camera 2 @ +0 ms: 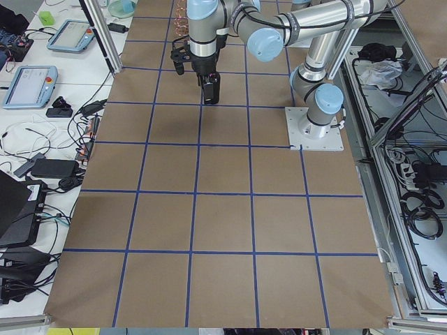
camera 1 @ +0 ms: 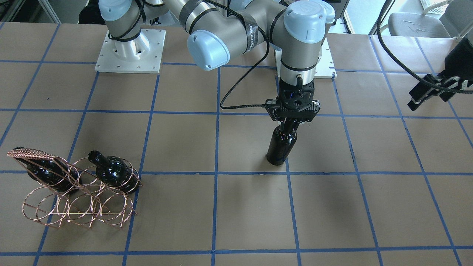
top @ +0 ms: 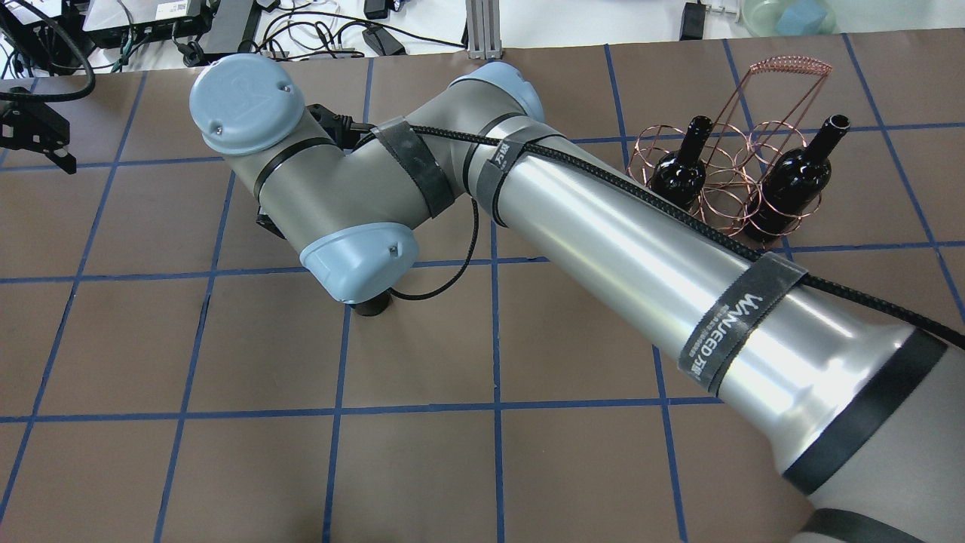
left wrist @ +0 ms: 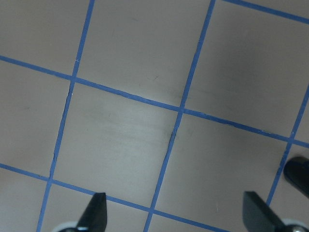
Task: Place wine into wine basket
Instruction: 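Lift the bottle with the right gripper and carry it to the rack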
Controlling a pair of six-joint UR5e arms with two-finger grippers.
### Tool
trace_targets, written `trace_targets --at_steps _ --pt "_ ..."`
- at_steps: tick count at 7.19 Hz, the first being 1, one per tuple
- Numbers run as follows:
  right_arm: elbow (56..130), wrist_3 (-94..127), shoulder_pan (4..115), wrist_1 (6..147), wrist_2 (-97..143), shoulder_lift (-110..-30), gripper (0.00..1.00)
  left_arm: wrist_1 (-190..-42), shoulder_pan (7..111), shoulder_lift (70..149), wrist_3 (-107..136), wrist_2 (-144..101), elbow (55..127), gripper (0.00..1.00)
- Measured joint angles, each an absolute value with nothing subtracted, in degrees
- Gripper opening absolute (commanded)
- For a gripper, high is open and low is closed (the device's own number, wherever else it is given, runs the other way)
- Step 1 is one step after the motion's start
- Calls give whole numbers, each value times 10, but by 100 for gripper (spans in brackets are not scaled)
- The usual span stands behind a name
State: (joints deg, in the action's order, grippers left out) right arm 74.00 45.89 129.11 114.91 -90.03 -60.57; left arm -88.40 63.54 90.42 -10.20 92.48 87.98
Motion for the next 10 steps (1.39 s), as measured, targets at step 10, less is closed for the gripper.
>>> trace_targets --at_steps 10 --pt "741 348 1168 941 -887 -739 0 -894 723 890 -65 926 880 100"
